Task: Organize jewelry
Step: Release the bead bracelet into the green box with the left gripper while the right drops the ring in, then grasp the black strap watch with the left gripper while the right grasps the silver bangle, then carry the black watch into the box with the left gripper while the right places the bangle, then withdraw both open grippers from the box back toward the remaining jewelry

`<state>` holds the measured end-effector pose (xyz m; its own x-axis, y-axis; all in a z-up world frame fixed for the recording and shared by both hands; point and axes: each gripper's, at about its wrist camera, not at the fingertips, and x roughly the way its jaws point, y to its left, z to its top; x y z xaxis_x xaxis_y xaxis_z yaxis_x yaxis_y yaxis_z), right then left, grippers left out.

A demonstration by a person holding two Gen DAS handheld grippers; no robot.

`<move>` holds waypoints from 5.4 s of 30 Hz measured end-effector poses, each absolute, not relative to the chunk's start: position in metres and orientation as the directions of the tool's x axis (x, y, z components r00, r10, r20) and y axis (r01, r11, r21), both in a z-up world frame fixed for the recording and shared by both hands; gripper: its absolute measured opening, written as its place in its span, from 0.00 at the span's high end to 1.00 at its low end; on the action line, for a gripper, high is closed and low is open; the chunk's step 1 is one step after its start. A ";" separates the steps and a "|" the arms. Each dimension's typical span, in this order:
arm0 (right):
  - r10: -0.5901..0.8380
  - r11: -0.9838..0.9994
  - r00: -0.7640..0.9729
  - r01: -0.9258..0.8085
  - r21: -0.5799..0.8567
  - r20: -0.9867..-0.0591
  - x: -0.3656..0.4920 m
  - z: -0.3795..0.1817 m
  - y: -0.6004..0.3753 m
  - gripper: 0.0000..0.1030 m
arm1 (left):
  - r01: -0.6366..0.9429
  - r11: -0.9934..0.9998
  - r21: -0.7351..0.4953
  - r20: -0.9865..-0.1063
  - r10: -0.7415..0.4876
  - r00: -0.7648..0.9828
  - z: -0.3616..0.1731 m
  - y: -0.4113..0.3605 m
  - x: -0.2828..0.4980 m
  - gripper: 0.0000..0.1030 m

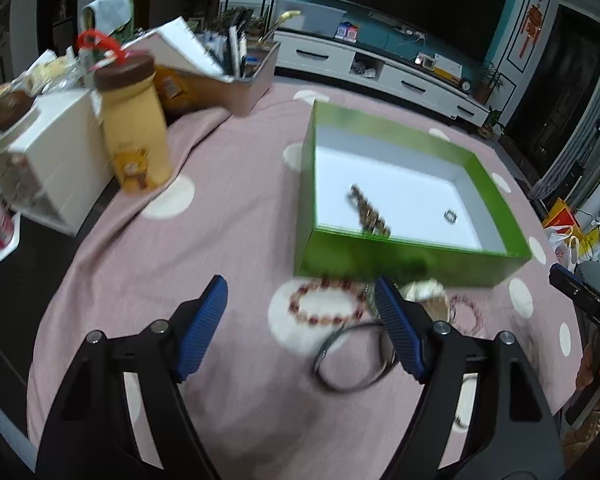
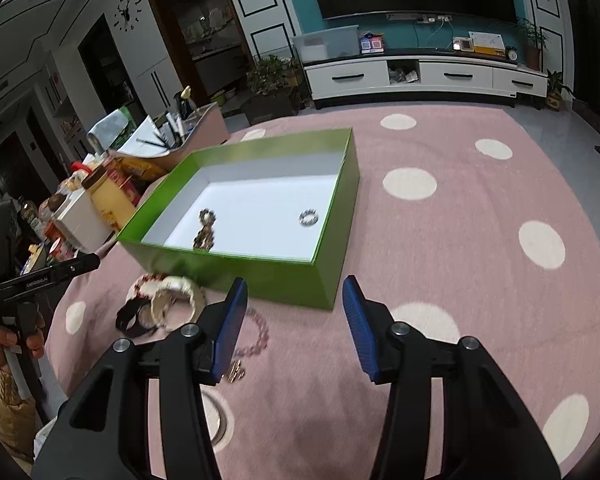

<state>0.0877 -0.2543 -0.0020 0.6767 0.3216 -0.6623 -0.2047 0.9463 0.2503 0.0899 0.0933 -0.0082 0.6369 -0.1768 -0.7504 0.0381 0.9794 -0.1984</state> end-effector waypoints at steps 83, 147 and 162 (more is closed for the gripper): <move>0.253 0.949 0.731 -0.316 0.014 -0.634 0.066 0.009 -0.199 0.96 | 0.169 0.973 -0.159 -0.697 -0.232 0.679 0.020 0.043 0.080 0.92; 0.228 0.968 0.705 -0.238 0.079 -0.672 0.077 -0.002 -0.224 0.46 | 0.064 0.993 -0.103 -0.762 -0.121 0.636 -0.007 0.048 0.098 0.11; 0.315 0.940 0.590 -0.305 0.156 -0.744 0.039 -0.041 -0.194 0.35 | 0.085 0.987 -0.133 -0.796 -0.157 0.585 -0.033 0.036 0.046 0.02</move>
<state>0.0392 -0.1937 -0.0409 0.5897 0.3145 -0.7439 -0.3049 0.9396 0.1556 0.0460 0.0361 -0.0333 0.5851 -0.1575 -0.7955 0.0848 0.9875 -0.1331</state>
